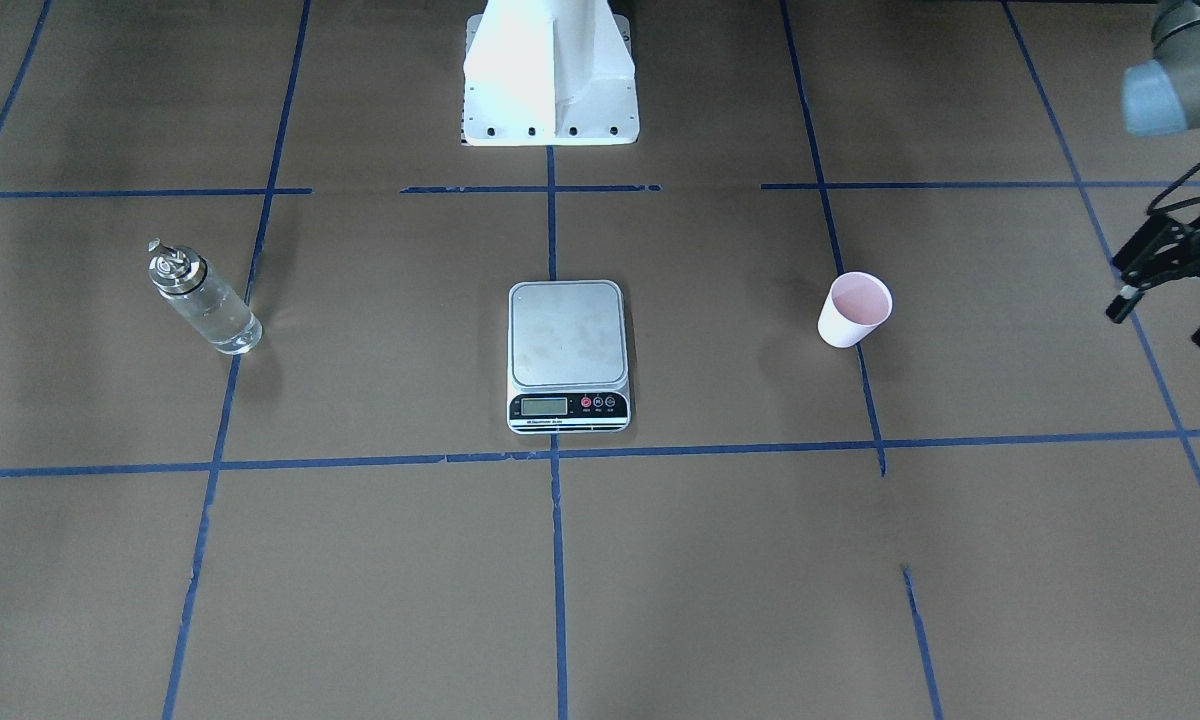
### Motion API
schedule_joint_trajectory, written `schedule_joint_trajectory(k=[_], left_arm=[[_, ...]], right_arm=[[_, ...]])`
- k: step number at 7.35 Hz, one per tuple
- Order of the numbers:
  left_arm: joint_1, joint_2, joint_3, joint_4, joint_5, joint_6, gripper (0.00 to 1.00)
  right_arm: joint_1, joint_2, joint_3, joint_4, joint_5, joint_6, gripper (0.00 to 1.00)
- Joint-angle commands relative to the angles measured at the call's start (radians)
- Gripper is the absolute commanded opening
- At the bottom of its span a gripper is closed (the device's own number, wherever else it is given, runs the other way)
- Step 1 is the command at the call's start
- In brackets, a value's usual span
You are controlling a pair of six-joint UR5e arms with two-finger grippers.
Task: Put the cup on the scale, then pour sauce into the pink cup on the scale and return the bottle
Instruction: 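Reach the left gripper to the pink cup and grasp it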
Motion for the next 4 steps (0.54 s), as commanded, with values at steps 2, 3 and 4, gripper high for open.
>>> schedule_joint_trajectory(k=[2, 3, 4], left_arm=[[0.244, 0.007, -0.087, 0.082, 0.172, -0.269, 0.69], [0.293, 0.007, -0.116, 0.122, 0.201, -0.297, 0.69], [0.345, 0.004, -0.147, 0.191, 0.241, -0.302, 0.69]], right_arm=[[0.000, -0.003, -0.002, 0.000, 0.004, 0.000, 1.00], [0.000, -0.003, 0.000, 0.000, 0.004, 0.000, 1.00], [0.000, -0.003, 0.000, 0.000, 0.004, 0.000, 1.00]])
